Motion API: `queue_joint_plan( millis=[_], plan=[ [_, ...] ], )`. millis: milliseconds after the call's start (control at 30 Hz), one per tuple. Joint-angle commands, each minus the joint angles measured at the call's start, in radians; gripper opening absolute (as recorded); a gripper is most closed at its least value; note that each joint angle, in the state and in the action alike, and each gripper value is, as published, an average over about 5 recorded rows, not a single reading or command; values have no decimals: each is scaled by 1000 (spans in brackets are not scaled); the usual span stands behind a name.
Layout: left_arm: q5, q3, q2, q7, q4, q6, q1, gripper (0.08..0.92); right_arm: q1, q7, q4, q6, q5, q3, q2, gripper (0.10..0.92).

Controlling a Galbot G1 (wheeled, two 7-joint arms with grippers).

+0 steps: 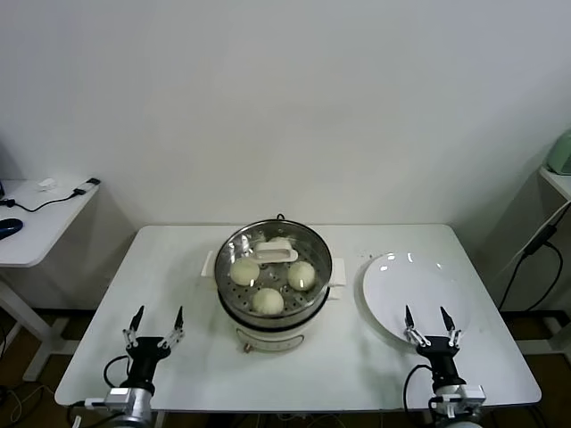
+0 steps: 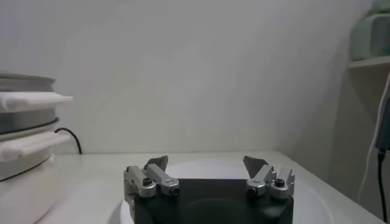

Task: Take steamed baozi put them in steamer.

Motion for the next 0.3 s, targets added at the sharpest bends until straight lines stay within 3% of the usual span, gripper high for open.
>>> queue_joint_plan(
  millis=[33,300],
  plan=[
    [-23,-7,6,20,38,-59,18,823,3,3,-6,6,3,-6,-1,823],
    [-26,-4,8,30,28,-55,18,823,2,2,-8,7,6,-6,-2,823]
  ],
)
